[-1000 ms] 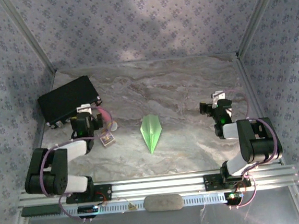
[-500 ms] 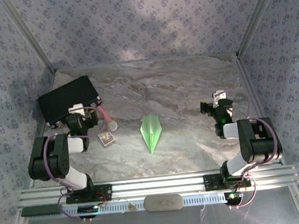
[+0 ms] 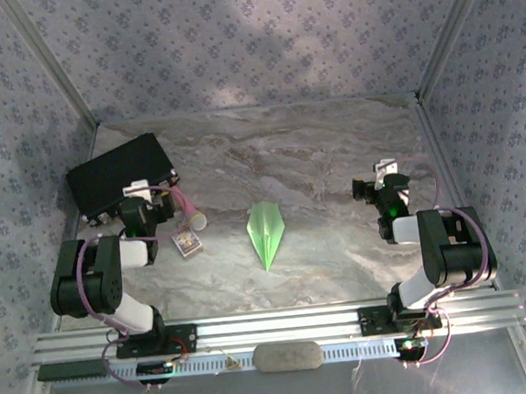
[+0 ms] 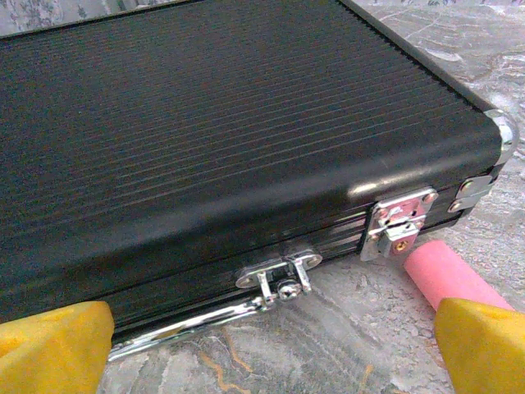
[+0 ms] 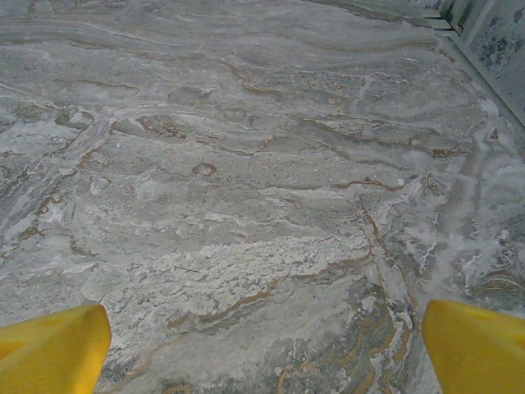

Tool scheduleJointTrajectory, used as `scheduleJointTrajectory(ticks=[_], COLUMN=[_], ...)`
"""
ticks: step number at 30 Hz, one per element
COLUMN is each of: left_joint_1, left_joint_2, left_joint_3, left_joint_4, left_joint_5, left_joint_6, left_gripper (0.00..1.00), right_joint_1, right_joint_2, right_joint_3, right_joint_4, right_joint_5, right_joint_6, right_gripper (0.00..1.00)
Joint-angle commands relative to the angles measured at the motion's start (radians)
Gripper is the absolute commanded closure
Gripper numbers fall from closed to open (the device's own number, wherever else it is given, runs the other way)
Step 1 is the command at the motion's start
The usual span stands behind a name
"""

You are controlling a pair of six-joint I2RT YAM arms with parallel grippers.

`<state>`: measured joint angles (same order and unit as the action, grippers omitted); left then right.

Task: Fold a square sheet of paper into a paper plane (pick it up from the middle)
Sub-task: Reset both arms

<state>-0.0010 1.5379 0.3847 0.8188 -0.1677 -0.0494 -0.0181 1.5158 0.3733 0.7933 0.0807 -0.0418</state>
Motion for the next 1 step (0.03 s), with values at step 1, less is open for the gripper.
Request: scheduleJointTrajectory(ticks=[1], left_joint_1=[0.000], left_joint_2=[-0.005], left_joint_3=[0.020], left_joint_4=[0.010], left_joint_5=[0.014], left_joint_6=[0.005], left_gripper=[0.00], right_joint_1=[-0.003], right_joint_2=[0.005], right_joint_3=[0.019], right_joint_4=[0.009], right_joint_5=[-0.007], right_joint_6=[0.013], right_gripper=[0.01])
